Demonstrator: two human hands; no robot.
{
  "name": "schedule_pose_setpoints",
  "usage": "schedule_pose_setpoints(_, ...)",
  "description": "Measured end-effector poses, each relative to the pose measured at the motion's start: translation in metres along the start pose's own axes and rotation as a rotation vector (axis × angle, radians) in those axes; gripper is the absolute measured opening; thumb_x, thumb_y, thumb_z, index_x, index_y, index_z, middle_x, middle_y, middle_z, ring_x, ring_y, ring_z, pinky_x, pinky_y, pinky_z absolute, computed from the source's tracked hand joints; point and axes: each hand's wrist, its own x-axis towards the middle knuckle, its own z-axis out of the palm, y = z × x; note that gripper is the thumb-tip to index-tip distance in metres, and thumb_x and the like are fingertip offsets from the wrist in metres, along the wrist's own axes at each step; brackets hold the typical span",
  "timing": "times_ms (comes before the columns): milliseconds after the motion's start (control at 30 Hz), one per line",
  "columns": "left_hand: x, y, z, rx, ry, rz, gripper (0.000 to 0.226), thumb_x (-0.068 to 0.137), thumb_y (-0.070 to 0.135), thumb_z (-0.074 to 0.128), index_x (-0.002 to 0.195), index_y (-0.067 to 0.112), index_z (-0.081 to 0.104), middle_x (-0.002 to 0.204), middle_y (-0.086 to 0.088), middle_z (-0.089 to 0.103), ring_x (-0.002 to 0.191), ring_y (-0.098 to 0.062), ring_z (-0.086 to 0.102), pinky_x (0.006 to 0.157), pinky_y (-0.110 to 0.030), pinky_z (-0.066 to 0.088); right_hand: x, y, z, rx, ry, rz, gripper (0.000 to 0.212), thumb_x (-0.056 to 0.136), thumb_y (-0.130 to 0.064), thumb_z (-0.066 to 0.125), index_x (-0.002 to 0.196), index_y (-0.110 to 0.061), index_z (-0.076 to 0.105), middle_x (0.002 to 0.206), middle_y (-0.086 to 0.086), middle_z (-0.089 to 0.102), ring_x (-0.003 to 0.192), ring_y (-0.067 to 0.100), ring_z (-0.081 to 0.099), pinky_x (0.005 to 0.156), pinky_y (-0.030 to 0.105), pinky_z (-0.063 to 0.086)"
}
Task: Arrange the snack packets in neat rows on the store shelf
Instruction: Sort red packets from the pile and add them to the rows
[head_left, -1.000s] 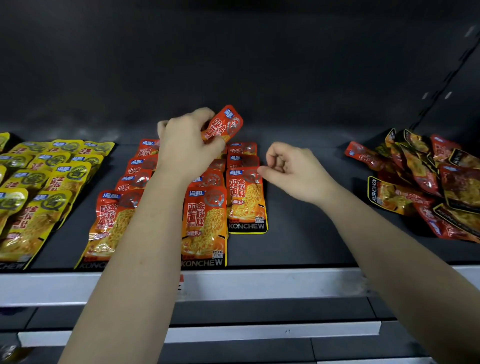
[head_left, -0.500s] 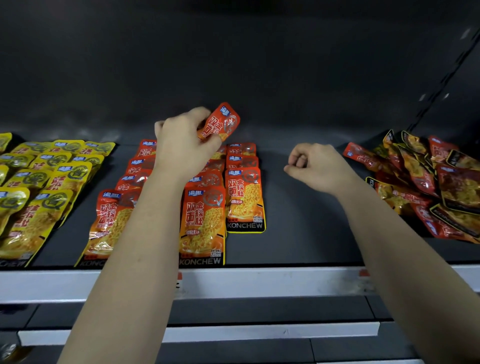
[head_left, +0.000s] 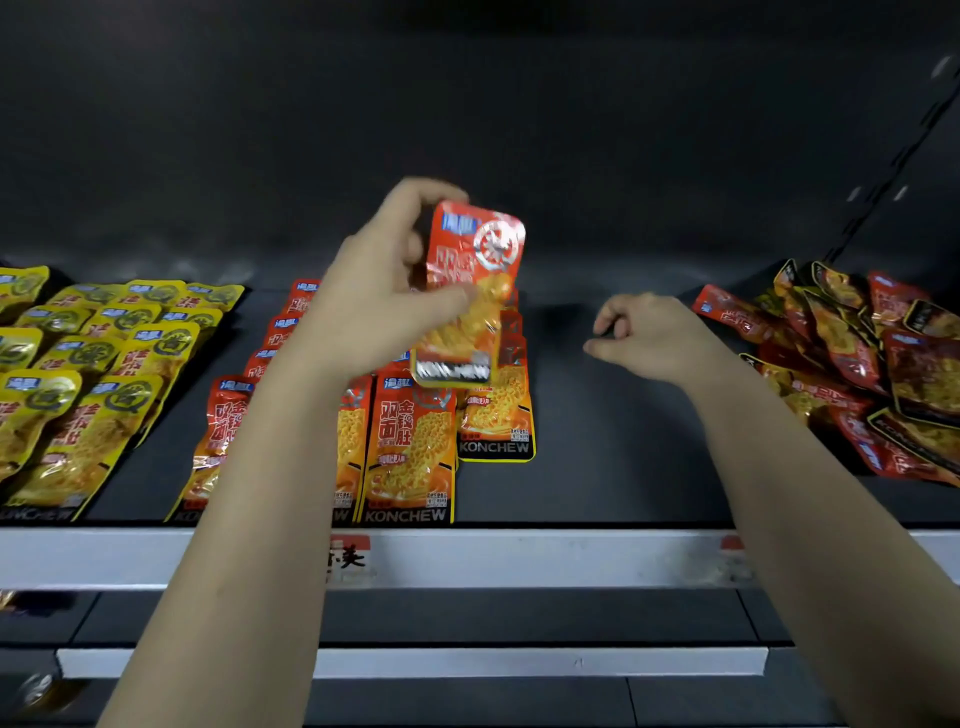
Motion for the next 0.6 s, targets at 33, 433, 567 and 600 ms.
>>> schedule_pose_setpoints(33,-0.005,0.001,0.002,-0.064,-0.073,-0.019,0.058,0.081,0.005,0.072,0.127,0.027,0.044,0.100,-0.004,0.068,0.090,-0.020,0.070,0.076,-0.041,0.059,0.000,0.000,0.000,-0.012,-0.002,-0.005,0.015,0.081,-0.031,0.072,0.090,-0.021,0.064,0.077,-0.010,0.055,0.081,0.014,0.054,0.071,0.026,0.039)
schedule_pose_setpoints(433,-0.025,-0.015,0.021,-0.045,-0.473,-0.225,0.047,0.078,0.012,0.079,0.117,0.026,0.054,0.107,-0.003,0.070,0.093,-0.034,0.068,0.085,-0.053,0.055,0.001,0.001,0.003,0.008,0.018,-0.006,0.015,0.080,-0.031,0.073,0.088,-0.021,0.066,0.074,-0.013,0.052,0.081,0.014,0.054,0.070,0.025,0.036)
schedule_pose_setpoints(567,-0.023,-0.012,0.021,0.076,-0.437,-0.186,0.049,0.074,0.019,0.082,0.116,0.029,0.057,0.106,0.010,0.069,0.092,-0.005,0.068,0.086,-0.025,0.052,0.001,0.001,0.003,0.015,0.023,-0.001,0.015,0.080,-0.031,0.073,0.088,-0.021,0.066,0.074,-0.013,0.053,0.081,0.013,0.054,0.070,0.024,0.036)
schedule_pose_setpoints(600,-0.022,-0.011,0.021,0.112,-0.429,-0.172,0.050,0.073,0.023,0.083,0.116,0.030,0.058,0.107,0.013,0.068,0.095,-0.002,0.066,0.089,-0.024,0.051,0.001,0.001,0.004,0.017,0.022,0.003,0.015,0.080,-0.031,0.073,0.089,-0.021,0.066,0.074,-0.014,0.053,0.080,0.013,0.054,0.070,0.024,0.036)
